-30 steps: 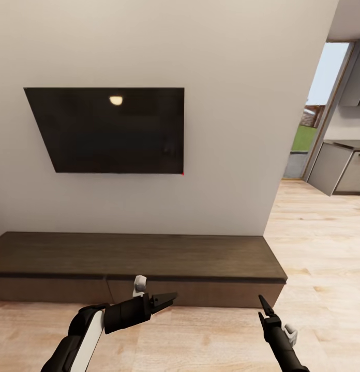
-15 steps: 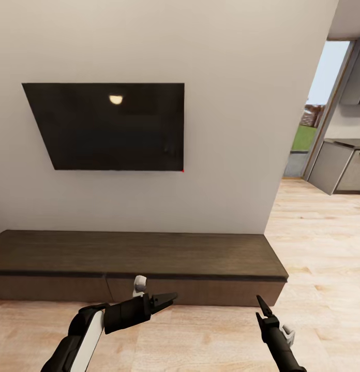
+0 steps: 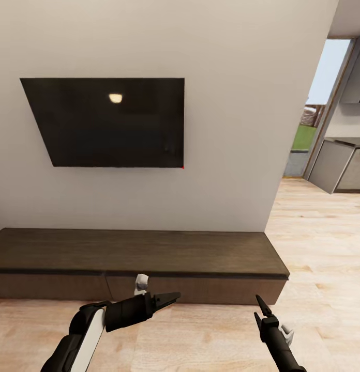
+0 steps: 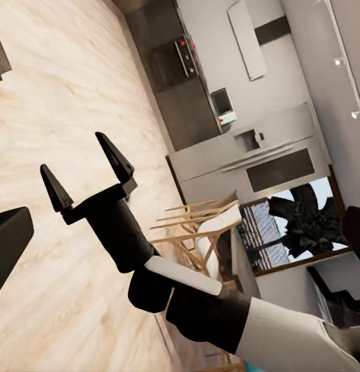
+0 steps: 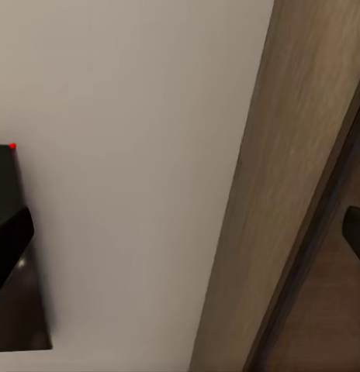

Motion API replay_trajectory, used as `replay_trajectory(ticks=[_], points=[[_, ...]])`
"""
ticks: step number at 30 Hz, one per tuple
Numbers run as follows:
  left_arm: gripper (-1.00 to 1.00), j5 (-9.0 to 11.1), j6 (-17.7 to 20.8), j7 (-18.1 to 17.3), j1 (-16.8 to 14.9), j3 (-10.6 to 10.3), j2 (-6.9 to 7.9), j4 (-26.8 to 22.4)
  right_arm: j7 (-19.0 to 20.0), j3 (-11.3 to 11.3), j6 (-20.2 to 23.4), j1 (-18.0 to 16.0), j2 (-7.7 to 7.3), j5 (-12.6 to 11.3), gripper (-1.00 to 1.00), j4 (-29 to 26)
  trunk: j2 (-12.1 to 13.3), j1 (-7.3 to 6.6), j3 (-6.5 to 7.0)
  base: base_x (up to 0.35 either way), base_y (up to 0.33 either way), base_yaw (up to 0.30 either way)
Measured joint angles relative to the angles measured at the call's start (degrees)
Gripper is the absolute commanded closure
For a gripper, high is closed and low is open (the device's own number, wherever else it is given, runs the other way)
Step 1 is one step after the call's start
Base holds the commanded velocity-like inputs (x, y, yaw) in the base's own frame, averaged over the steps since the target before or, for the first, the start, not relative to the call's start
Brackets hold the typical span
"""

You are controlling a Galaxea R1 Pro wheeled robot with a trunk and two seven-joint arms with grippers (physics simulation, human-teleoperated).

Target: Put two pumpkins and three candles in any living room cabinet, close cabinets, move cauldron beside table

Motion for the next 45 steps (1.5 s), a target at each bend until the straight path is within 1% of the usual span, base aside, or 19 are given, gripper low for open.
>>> replay_trajectory(ticks=[38, 45], points=[[-1.0, 0.24, -0.05, 0.07, 0.0, 0.06, 0.03, 0.05, 0.74, -0.03, -0.01, 0.0, 0.16, -0.01, -1.0, -0.07, -15.25, 8.35, -6.83, 0.0, 0.0, 0.0], [-1.0, 0.24, -0.04, 0.03, 0.0, 0.01, -0.04, 0.05, 2.04, -0.04, 0.07, 0.0, 0.09, -0.09, -1.0, -0.01, -18.05, 9.89, -8.08, 0.0, 0.0, 0.0]])
